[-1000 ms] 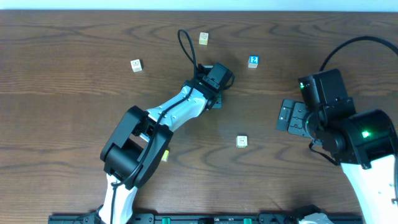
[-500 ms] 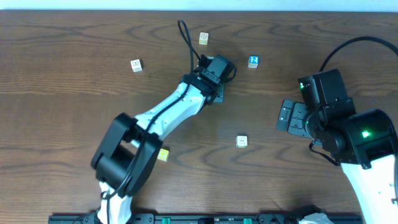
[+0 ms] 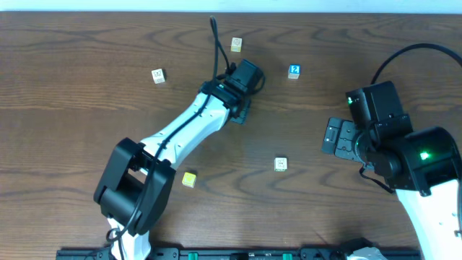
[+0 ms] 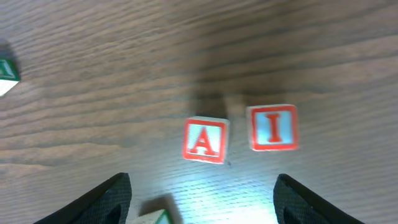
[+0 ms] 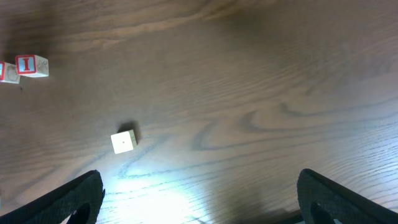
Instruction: Spell out Ai2
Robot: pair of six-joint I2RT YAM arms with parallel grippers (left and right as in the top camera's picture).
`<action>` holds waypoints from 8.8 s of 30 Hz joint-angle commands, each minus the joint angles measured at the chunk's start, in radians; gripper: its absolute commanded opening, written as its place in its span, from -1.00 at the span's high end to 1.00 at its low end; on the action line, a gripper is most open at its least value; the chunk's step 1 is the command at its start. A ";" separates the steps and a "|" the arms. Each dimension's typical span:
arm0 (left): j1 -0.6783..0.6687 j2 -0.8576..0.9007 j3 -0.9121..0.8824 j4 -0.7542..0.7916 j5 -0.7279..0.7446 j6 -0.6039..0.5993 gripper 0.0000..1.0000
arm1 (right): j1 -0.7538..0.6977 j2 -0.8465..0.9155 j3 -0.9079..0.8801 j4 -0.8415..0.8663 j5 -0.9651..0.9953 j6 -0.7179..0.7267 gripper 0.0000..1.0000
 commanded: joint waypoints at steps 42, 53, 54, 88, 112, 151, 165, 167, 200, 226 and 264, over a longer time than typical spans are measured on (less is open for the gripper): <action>0.189 0.008 -0.008 -0.082 0.320 0.399 -0.91 | -0.006 -0.010 0.010 -0.026 0.027 0.012 -0.99; 0.167 0.069 -0.008 0.045 0.265 0.272 -0.91 | -0.006 -0.010 0.009 -0.027 0.026 0.012 -0.98; 0.167 0.080 -0.008 0.051 0.265 0.265 -0.91 | -0.006 -0.010 0.008 -0.027 0.026 0.012 -0.99; 0.166 0.138 -0.008 0.076 0.328 -0.090 0.37 | -0.006 -0.010 -0.072 0.029 0.029 0.041 -0.99; 0.130 0.138 -0.008 0.105 0.332 -0.198 -0.03 | -0.006 -0.010 -0.072 0.026 0.030 0.038 -0.99; 0.193 0.024 -0.068 -0.005 0.139 -0.037 0.06 | -0.006 -0.010 -0.072 0.014 0.029 0.038 -0.98; 0.193 0.092 -0.074 0.057 0.187 -0.041 0.09 | -0.006 -0.010 -0.072 0.014 0.030 0.038 -0.98; 0.193 0.092 -0.074 0.072 0.216 -0.041 0.09 | -0.006 -0.010 -0.072 0.014 0.030 0.038 -0.98; 0.176 0.090 -0.072 0.108 0.254 -0.074 0.15 | -0.006 -0.010 -0.072 0.014 0.030 0.038 -0.99; 0.293 -0.690 0.014 -0.323 0.037 0.038 -0.91 | -0.085 0.469 0.118 0.323 0.012 -0.124 -0.98; 0.291 -0.696 0.014 -0.444 0.056 0.004 -0.91 | -0.145 1.141 0.438 0.723 -0.084 -0.248 -0.68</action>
